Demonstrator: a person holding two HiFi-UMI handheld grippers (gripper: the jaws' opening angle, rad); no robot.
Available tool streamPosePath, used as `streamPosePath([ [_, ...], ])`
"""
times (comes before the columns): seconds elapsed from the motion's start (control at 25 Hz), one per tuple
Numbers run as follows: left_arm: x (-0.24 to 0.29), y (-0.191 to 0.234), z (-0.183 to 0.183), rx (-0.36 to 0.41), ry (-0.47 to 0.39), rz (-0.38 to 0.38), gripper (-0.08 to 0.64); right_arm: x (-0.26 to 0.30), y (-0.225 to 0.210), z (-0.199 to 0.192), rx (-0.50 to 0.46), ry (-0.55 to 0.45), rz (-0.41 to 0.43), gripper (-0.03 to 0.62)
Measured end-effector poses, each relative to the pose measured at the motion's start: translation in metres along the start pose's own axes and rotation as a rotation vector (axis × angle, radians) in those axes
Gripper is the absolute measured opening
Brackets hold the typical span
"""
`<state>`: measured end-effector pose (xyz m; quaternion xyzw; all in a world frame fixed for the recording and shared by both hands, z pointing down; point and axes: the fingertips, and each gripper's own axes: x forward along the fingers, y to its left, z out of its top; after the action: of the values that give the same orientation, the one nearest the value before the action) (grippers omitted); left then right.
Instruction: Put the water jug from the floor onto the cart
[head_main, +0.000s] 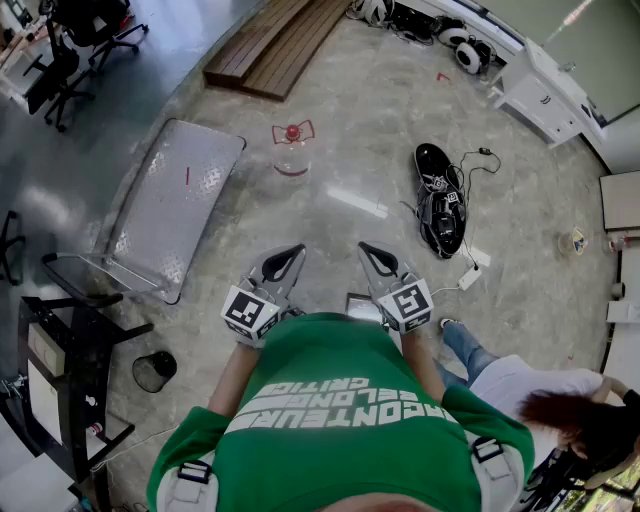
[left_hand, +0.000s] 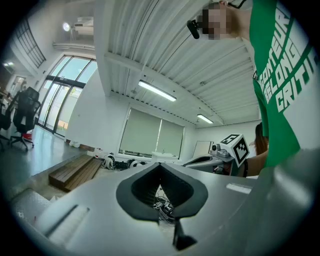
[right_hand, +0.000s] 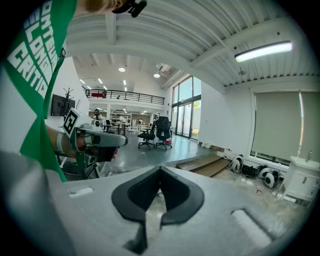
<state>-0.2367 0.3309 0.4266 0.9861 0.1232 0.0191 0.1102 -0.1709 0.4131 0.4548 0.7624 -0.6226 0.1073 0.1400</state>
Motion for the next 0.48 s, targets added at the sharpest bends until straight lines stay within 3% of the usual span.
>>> streamPosePath([
  [0.48, -0.007, 0.03, 0.013, 0.018, -0.012, -0.008, 0.015, 0.007, -0.036, 0.012, 0.036, -0.015, -0.087, -0.007],
])
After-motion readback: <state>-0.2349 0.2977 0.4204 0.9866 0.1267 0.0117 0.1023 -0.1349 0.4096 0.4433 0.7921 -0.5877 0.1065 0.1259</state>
